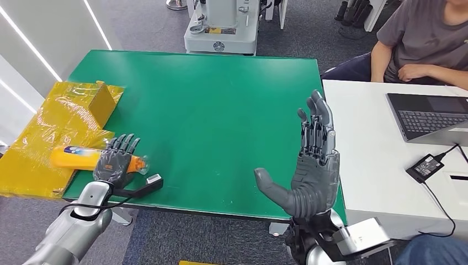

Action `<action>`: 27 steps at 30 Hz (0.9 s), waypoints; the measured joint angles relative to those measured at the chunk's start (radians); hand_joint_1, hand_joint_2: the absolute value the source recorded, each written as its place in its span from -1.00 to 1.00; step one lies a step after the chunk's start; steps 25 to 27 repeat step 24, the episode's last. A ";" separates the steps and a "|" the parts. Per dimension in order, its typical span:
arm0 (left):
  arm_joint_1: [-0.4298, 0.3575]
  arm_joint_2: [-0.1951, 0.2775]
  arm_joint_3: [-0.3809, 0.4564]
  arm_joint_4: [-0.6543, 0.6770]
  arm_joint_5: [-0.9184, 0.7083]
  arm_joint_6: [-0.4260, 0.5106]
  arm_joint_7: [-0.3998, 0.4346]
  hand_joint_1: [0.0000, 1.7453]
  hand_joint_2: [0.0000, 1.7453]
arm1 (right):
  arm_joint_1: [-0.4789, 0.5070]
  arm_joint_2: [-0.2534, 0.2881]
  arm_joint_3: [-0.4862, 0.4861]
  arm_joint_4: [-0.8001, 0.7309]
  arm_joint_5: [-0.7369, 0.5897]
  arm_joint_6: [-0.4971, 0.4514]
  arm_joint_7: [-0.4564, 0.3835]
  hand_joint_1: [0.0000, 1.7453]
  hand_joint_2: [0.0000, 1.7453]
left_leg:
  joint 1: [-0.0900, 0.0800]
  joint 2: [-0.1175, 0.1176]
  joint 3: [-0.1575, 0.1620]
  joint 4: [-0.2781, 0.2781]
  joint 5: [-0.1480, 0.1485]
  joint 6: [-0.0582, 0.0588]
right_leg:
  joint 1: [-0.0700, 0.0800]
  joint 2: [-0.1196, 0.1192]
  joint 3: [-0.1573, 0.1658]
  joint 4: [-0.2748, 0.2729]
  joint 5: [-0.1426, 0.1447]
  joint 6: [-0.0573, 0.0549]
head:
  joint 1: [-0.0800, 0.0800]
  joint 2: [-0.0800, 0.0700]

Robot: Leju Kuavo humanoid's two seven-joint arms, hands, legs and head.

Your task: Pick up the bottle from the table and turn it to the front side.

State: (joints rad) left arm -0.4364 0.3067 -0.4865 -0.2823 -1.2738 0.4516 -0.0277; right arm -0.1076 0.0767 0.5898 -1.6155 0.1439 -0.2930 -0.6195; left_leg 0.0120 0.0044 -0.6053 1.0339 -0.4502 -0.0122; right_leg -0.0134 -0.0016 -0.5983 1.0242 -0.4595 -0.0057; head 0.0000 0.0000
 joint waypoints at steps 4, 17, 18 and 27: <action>0.012 0.000 0.021 0.000 -0.007 0.042 0.019 -1.00 1.00 | -0.001 0.000 0.001 0.002 -0.012 -0.001 -0.002 -1.00 1.00 | 0.000 0.000 0.000 0.000 0.000 0.000 | 0.000 0.000 0.000 0.000 0.000 0.000 | 0.000 0.000; 0.099 -0.116 0.472 -0.341 -0.132 0.244 -0.267 -1.00 1.00 | 0.003 -0.008 0.018 0.004 -0.027 -0.047 -0.003 -1.00 1.00 | 0.000 0.001 0.000 0.000 0.000 0.000 | 0.000 0.001 -0.001 -0.001 0.000 0.000 | 0.000 0.000; 0.102 -0.143 0.533 -0.391 -0.120 0.245 -0.344 -1.00 1.00 | 0.004 -0.009 0.019 0.004 -0.028 -0.051 -0.002 -1.00 1.00 | 0.000 0.001 0.000 0.000 0.000 0.000 | 0.000 0.001 -0.001 -0.001 0.000 0.000 | 0.000 0.000; 0.104 -0.303 0.824 -0.640 0.181 0.249 -0.657 -1.00 1.00 | 0.005 -0.013 0.026 0.005 -0.045 -0.074 -0.007 -1.00 1.00 | 0.000 0.001 0.001 0.000 0.000 0.000 | 0.000 0.001 0.000 -0.001 0.001 0.000 | 0.000 0.000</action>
